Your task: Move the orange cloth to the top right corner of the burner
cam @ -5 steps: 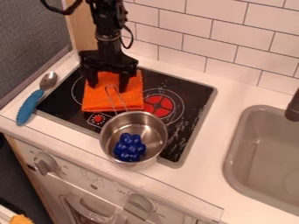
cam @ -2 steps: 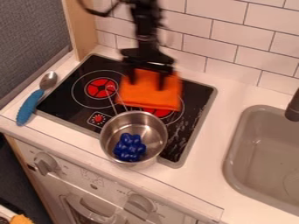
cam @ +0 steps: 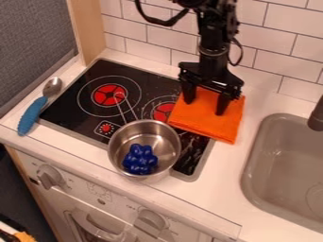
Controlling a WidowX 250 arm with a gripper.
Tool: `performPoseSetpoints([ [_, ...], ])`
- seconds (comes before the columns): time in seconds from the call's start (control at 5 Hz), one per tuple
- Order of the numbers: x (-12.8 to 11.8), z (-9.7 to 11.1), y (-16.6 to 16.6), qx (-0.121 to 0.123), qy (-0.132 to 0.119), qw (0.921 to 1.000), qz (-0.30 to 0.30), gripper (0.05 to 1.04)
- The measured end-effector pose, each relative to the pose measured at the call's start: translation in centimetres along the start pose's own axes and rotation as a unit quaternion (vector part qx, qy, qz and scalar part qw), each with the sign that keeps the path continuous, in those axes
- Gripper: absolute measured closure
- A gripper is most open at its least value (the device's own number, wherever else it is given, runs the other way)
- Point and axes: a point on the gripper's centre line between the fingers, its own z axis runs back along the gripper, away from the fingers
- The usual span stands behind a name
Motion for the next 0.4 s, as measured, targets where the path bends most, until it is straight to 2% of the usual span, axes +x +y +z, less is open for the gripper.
performPoseSetpoints([
  [0.4,0.72,0.58,0.75,0.015,0.008,0.9994,-0.029,0.083],
])
